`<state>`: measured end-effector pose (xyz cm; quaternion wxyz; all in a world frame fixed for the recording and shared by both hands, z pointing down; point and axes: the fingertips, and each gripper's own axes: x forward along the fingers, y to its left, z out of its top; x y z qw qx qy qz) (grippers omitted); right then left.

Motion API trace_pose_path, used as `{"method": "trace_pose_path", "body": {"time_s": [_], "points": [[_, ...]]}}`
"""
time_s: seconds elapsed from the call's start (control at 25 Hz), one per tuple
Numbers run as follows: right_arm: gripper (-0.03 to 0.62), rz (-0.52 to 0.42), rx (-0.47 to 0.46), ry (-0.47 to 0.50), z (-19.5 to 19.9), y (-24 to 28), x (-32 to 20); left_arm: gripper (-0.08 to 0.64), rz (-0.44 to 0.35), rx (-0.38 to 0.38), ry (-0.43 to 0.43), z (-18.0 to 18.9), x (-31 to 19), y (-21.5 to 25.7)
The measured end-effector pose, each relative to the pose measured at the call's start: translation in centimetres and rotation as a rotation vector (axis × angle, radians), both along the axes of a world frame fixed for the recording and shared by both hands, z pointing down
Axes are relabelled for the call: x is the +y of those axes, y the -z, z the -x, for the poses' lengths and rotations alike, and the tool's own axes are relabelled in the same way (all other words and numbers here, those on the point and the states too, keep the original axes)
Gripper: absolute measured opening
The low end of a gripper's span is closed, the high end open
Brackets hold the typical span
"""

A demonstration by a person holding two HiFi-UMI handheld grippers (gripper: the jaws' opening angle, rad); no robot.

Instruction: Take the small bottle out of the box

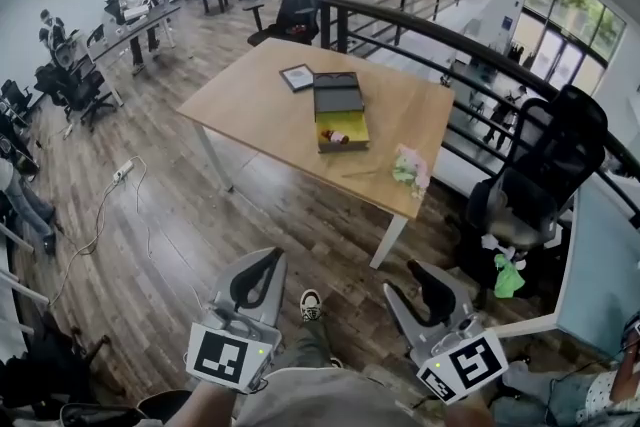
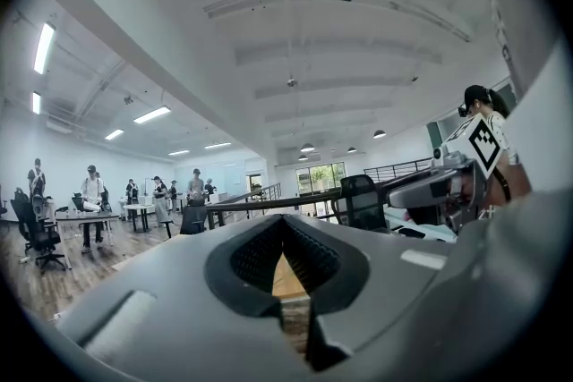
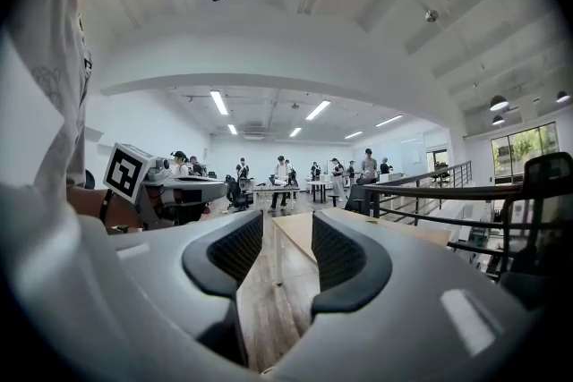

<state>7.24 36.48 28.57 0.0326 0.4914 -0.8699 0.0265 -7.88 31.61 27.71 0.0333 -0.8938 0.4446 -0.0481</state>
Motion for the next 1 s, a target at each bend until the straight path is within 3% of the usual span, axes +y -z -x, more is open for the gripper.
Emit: {"method": "trace_pose_path", "body": {"time_s": [0.56, 1.0], "points": [[0.153, 0.094, 0.031, -0.018, -0.8, -1.8, -15.5, 0.002, 0.058, -0.011, -0.028, -1.1, -15.7, -1.0], [0.153, 0.140, 0.061, -0.011, 2.1, -2.9, -31.5, 0.002, 0.108, -0.057, -0.071, 0.3, -30.8, -2.4]]}}
